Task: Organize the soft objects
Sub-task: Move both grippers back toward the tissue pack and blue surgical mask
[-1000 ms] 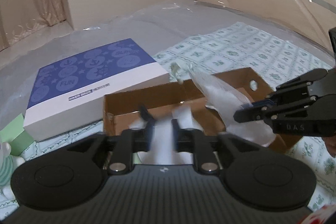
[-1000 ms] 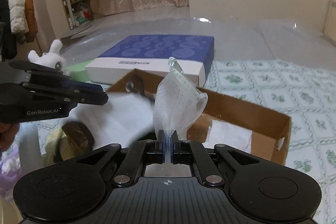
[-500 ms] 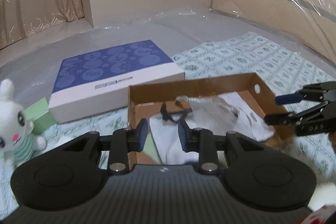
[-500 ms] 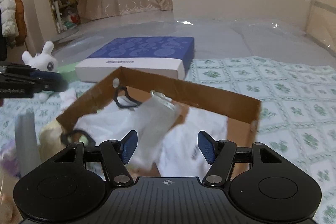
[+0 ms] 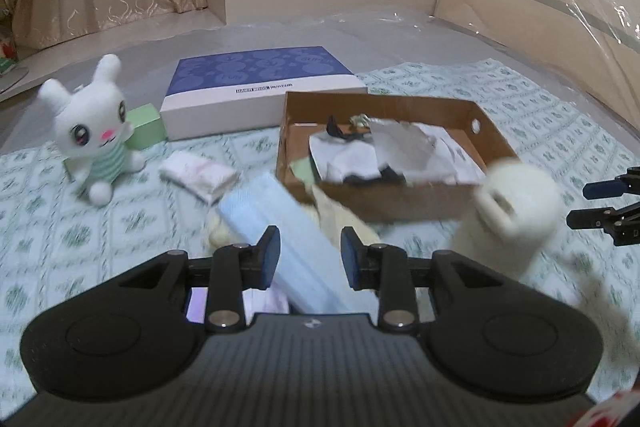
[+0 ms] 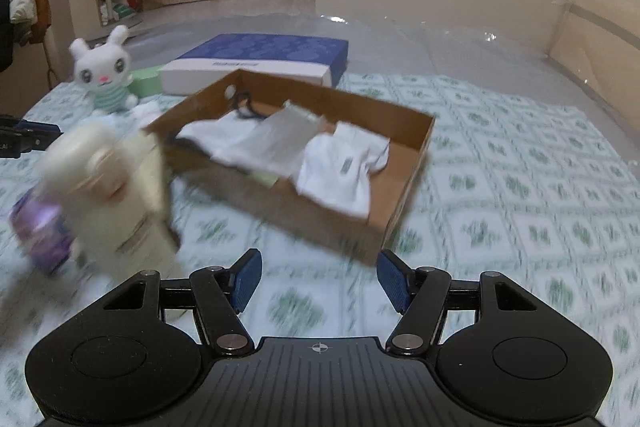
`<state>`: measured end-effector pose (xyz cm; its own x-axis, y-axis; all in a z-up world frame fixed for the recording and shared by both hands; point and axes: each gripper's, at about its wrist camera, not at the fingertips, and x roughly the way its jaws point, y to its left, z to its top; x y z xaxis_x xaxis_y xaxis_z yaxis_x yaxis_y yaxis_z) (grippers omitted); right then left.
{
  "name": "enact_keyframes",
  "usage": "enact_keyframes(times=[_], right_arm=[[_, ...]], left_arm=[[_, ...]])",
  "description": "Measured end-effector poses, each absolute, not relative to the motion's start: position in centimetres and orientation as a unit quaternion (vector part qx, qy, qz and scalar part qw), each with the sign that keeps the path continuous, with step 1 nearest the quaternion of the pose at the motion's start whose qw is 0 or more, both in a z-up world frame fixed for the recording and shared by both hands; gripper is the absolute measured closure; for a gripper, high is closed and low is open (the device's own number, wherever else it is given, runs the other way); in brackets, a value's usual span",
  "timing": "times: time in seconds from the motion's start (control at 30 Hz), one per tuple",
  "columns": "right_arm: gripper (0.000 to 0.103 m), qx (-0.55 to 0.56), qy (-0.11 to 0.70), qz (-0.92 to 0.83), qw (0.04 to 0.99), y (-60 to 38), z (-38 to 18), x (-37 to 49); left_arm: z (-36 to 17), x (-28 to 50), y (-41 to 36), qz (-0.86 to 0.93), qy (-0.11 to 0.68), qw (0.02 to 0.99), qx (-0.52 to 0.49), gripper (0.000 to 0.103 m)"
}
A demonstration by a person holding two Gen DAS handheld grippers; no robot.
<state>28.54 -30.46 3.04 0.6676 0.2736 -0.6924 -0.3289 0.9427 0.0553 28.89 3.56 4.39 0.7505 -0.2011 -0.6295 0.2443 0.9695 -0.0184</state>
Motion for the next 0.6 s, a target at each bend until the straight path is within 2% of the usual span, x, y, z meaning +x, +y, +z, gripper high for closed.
enact_keyframes(times=[0.4,0.6], right_arm=[[0.039,0.036,0.356,0.217,0.908,-25.3,3.1,15.8],[0.039,0.05,0.362,0.243,0.899,-22.4,2.4,12.5]], left_arm=[[4.2,15.5,2.5,-0.11,0.315,0.943,-0.021,0.062],[2.8,11.9,3.1,-0.095,0.332,0.937,-0.048,0.061]])
